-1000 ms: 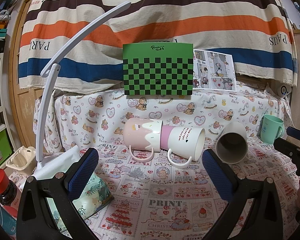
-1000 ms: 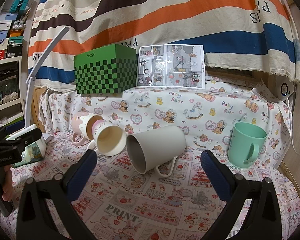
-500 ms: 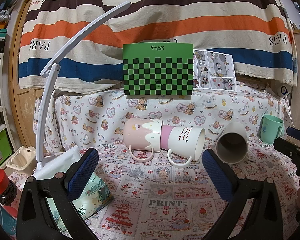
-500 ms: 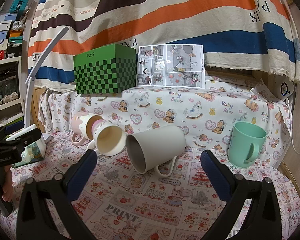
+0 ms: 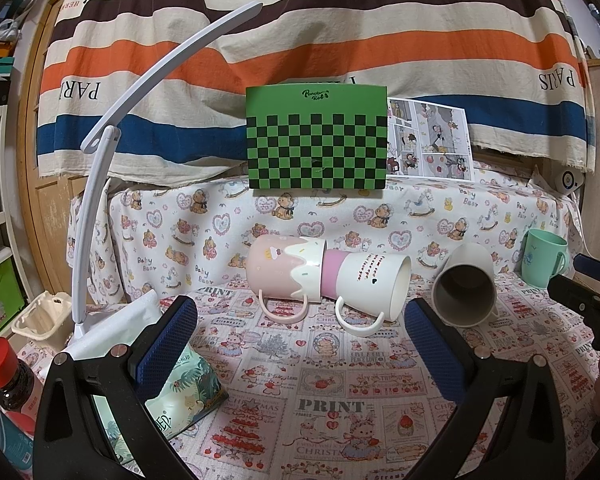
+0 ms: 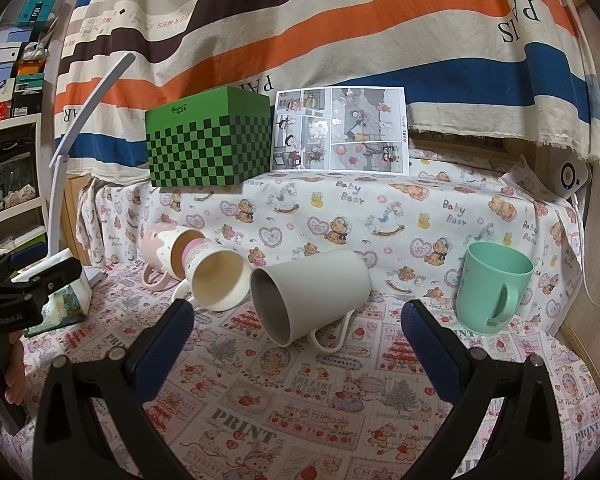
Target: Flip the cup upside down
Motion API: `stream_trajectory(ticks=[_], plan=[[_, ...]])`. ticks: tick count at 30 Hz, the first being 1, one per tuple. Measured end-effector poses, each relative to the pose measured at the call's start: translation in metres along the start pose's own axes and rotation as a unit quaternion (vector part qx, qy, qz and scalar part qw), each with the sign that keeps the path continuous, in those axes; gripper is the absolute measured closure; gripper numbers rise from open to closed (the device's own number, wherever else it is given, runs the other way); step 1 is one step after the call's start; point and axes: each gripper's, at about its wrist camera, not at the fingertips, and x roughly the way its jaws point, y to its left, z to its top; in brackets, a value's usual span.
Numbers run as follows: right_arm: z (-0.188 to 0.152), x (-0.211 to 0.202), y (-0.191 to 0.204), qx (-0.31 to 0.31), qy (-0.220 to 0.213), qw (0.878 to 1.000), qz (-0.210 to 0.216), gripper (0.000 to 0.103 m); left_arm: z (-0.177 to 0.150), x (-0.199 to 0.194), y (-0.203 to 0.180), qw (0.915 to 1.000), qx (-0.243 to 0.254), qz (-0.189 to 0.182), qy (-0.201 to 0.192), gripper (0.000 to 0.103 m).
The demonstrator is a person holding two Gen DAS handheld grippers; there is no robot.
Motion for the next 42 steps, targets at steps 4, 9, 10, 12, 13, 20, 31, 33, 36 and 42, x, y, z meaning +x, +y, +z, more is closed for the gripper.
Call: stream_trajectory(ticks=[4,9,10,12,13,20,31,33,36,42], plan=[[0.0,0.0,0.0,0.0,0.0,1.0,0.0,0.0,0.0,0.0,0.0,1.0,0.0,0.0,0.0,0.0],[0.0,0.0,0.0,0.001,0.0,1.0,0.0,0.0,0.0,0.0,0.0,1.0,0.0,0.0,0.0,0.0],[0.0,0.0,0.0,0.001,0.0,1.0,0.0,0.0,0.0,0.0,0.0,1.0,0.0,0.0,0.0,0.0],[0.0,0.0,0.0,0.0,0.001,1.0,0.0,0.0,0.0,0.0,0.0,1.0,0.0,0.0,0.0,0.0],[0.0,0.0,0.0,0.0,0.001,1.0,0.0,0.0,0.0,0.0,0.0,1.0,0.0,0.0,0.0,0.0],[0.0,-0.001,0.0,0.001,0.001,1.0,0.0,0.0,0.0,0.0,0.0,1.0,0.0,0.0,0.0,0.0],[0.001,-0.004,-0.004,0.017,0.009,1.0,-0.008,0.0,-0.001,-0.001,0.002,1.0,-0.001,-0.001,-0.003,0.0],[0.009,-0.011,-0.002,0.029,0.0,1.0,-0.006,0.0,-0.001,-0.001,0.002,1.0,-0.001,-0.001,-0.003,0.0],[0.021,-0.019,0.001,0.038,-0.012,0.999,-0.001,0.0,-0.001,-0.001,0.002,1.0,-0.001,-0.001,-0.003,0.0],[0.045,-0.029,0.004,0.062,-0.017,0.998,0.006,0.0,-0.001,0.0,0.002,1.0,-0.001,-0.001,-0.003,0.0]])
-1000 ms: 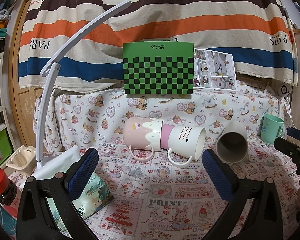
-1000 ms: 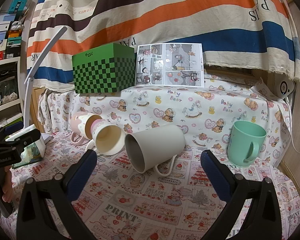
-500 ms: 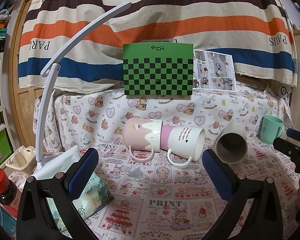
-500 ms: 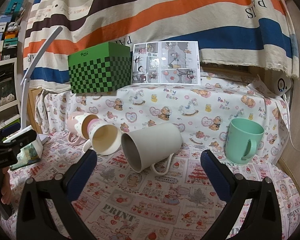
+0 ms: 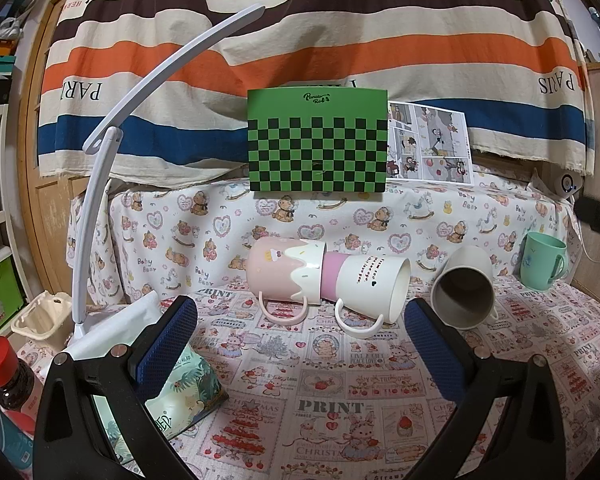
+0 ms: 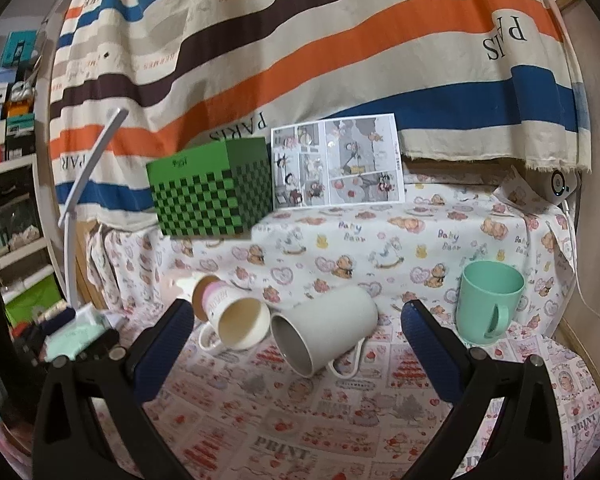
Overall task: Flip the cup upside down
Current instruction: 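Reach the right tool to the white mug lying on its side and grasp its base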
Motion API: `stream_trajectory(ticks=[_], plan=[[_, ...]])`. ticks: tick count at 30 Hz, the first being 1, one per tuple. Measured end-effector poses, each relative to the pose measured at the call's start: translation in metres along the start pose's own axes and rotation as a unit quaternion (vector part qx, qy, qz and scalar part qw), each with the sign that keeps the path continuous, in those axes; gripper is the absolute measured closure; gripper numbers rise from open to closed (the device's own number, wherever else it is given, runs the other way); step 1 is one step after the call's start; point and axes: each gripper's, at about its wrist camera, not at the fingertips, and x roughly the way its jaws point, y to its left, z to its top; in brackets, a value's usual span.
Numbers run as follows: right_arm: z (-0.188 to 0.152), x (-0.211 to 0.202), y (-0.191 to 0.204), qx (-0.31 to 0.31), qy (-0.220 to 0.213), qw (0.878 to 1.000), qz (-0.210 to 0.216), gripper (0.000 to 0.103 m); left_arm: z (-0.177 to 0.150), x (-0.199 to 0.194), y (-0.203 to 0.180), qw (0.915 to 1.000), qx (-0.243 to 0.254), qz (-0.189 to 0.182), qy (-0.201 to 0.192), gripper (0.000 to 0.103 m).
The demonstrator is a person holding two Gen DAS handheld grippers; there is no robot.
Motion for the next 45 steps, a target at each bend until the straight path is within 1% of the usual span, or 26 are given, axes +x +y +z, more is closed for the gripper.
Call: stream_trajectory(ticks=[2,4,5,7,8,9,10,12,13,14,15,17,18,19,20,21,22,24,25,27,29,33,36,38,43,45], plan=[[0.006,-0.001,0.0,0.011,0.0,1.0,-0.007,0.0,0.0,0.0,0.0,1.0,0.0,0.0,0.0,0.0],[0.015,0.002,0.0,0.026,0.011,0.999,-0.036,0.0,0.0,0.0,0.0,1.0,0.0,0.0,0.0,0.0],[0.02,0.007,-0.002,0.043,0.027,0.997,-0.055,0.0,0.0,0.0,0.0,1.0,0.0,0.0,0.0,0.0],[0.028,0.021,-0.013,0.099,0.069,0.99,-0.071,0.0,0.0,0.0,0.0,1.0,0.0,0.0,0.0,0.0],[0.031,0.029,-0.023,0.144,0.095,0.983,-0.069,0.0,0.0,0.0,0.0,1.0,0.0,0.0,0.0,0.0],[0.031,0.037,-0.034,0.194,0.116,0.973,-0.051,0.0,0.0,0.0,0.0,1.0,0.0,0.0,0.0,0.0],[0.03,0.046,-0.045,0.246,0.132,0.96,-0.02,0.0,0.0,0.0,0.0,1.0,0.0,0.0,0.0,0.0],[0.025,0.066,-0.063,0.331,0.162,0.929,0.037,0.0,0.0,0.0,0.0,1.0,0.0,0.0,0.0,0.0],[0.024,0.076,-0.066,0.348,0.177,0.92,0.044,0.003,0.0,0.0,0.0,1.0,0.0,0.0,0.0,0.0],[0.024,0.085,-0.067,0.355,0.187,0.915,0.04,0.005,0.0,0.0,0.0,1.0,0.0,0.0,0.0,0.0],[0.024,0.092,-0.066,0.356,0.191,0.914,0.037,0.006,0.0,0.0,0.0,1.0,0.0,0.0,0.0,0.0],[0.021,0.112,-0.067,0.36,0.21,0.909,0.019,0.007,0.0,0.0,0.0,1.0,0.0,0.0,0.0,0.0],[0.019,0.122,-0.07,0.37,0.227,0.901,0.015,0.009,0.0,0.0,0.001,1.0,0.0,0.0,0.0,0.0],[0.013,0.131,-0.073,0.386,0.246,0.889,0.015,0.015,0.0,0.0,0.001,1.0,0.0,0.0,0.001,0.0],[0.007,0.138,-0.076,0.404,0.266,0.875,0.015,0.017,0.0,0.0,0.0,1.0,0.0,0.001,0.001,0.0],[0.001,0.142,-0.079,0.418,0.277,0.865,0.014,0.017,0.0,0.0,0.0,1.0,0.001,0.003,0.002,0.0],[-0.003,0.145,-0.079,0.423,0.277,0.862,0.011,0.017,0.0,0.0,0.0,1.0,0.001,0.004,0.004,0.0],[-0.01,0.154,-0.08,0.416,0.28,0.865,-0.018,0.017,0.0,0.0,0.001,1.0,0.002,0.003,0.005,0.0],[-0.014,0.158,-0.081,0.421,0.282,0.862,-0.022,0.017,0.0,-0.001,0.001,1.0,0.002,0.003,0.005,0.0],[-0.025,0.169,-0.086,0.448,0.295,0.844,-0.015,0.017,0.0,0.0,0.0,1.0,0.003,0.003,0.004,0.0],[-0.03,0.177,-0.089,0.464,0.298,0.834,-0.008,0.017,0.001,0.0,0.001,1.0,0.003,0.002,0.004,0.0],[-0.032,0.193,-0.091,0.458,0.298,0.837,-0.021,0.018,0.001,0.003,0.0,0.9999,0.002,0.002,0.013,0.0],[-0.038,0.206,-0.094,0.461,0.309,0.831,-0.026,0.018,0.001,0.004,0.0,0.9999,0.001,0.003,0.015,0.0],[-0.041,0.212,-0.096,0.464,0.319,0.826,-0.027,0.024,0.002,0.004,0.0,0.9999,0.002,0.003,0.013,0.0],[-0.032,0.21,-0.091,0.42,0.332,0.844,-0.05,0.025,0.002,0.004,-0.001,0.9999,0.005,0.003,0.011,0.0],[-0.028,0.205,-0.089,0.41,0.334,0.848,-0.036,0.025,0.002,0.004,-0.001,0.9999,0.004,0.003,0.011,0.0]])
